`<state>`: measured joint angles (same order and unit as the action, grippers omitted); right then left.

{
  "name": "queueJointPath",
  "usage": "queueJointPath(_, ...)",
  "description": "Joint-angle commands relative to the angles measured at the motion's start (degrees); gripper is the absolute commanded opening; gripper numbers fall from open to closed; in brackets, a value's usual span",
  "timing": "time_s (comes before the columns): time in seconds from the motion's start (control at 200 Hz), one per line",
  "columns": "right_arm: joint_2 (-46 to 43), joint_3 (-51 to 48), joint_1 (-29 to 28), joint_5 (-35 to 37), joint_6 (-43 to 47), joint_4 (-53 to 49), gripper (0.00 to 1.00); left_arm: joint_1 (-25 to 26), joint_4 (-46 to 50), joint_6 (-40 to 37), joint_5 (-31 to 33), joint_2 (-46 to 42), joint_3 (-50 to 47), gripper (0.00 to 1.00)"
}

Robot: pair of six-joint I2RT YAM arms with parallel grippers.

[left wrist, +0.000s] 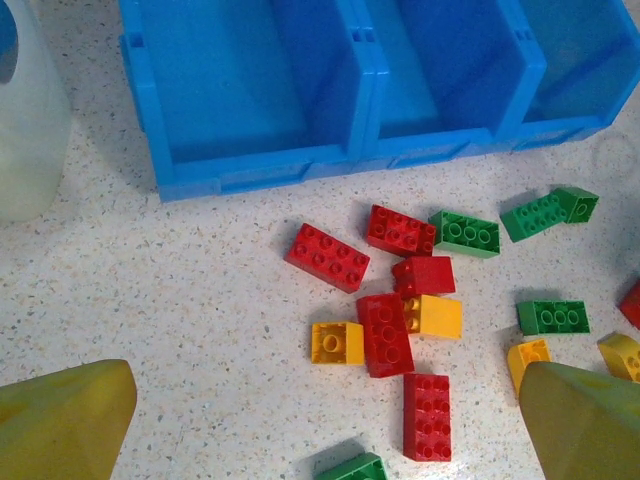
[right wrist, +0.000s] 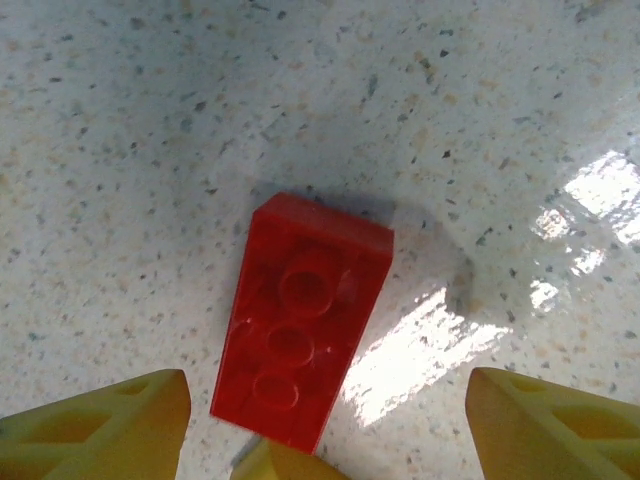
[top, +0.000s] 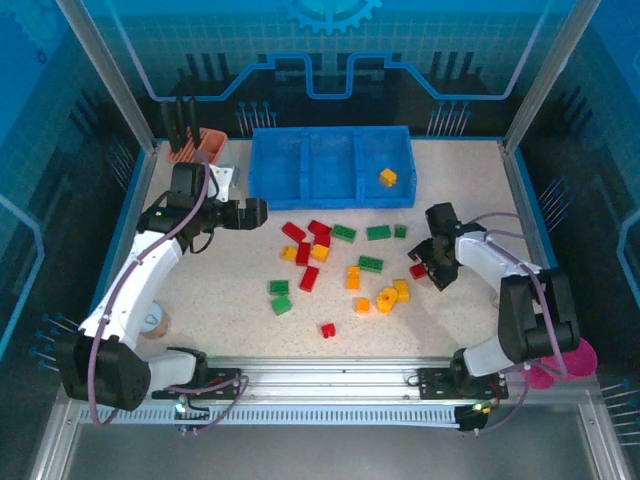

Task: Sort the legos into containers by color
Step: Pick up the lego from the middle-right of the table, then place the lego in the container.

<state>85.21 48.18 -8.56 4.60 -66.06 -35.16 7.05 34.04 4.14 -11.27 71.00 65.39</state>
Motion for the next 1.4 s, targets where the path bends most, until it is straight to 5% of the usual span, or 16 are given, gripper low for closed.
queueJointPath(0.0, 1.41, -1.19, 0.95, -1.35, -0.67, 6.65, 0.75, 0.33, 0.47, -0.46, 0.31, 0.45, 0.11, 1.00)
queueJointPath(0.255, 8.66, 1.00, 2.13, -2.24, 3.86, 7.47, 0.70, 0.33, 1.24, -0.19, 1.81, 0.45, 1.00, 1.00)
queueJointPath(0.515, 15.01, 9.25, 2.29, -2.53, 15.63, 0.41, 0.31, 0.33, 2.07, 0.10, 2.37, 0.63, 2.07, 0.99)
queueJointPath(0.62, 18.02, 13.71, 1.39, -10.20, 28.07, -0.27, 0.21, 0.33, 3.36, -0.57, 2.93, 0.63, 2.82, 0.99)
queueJointPath(0.756, 16.63, 22.28, -4.49, -13.18, 44.80, -4.92, 0.22, 0.33, 6.21, -1.92, 2.62, 0.72, 5.44, 0.99)
queueJointPath(0.876, 15.45, 33.38, -11.80, -4.83, 58.87, -9.49, 0.23, 0.33, 3.75, -1.83, 2.09, -1.47, 4.65, 0.99)
queueJointPath(1.001, 20.64, 45.74, -15.38, -3.58, 66.47, -11.73, 0.24, 0.33, 2.78, -0.41, 1.79, -2.09, 4.89, 0.99)
queueJointPath(1.396, 46.77, 81.87, -18.78, -2.62, 67.42, -13.89, 0.26, 0.87, 7.50, 6.23, 4.06, -5.20, 1.62, 0.99)
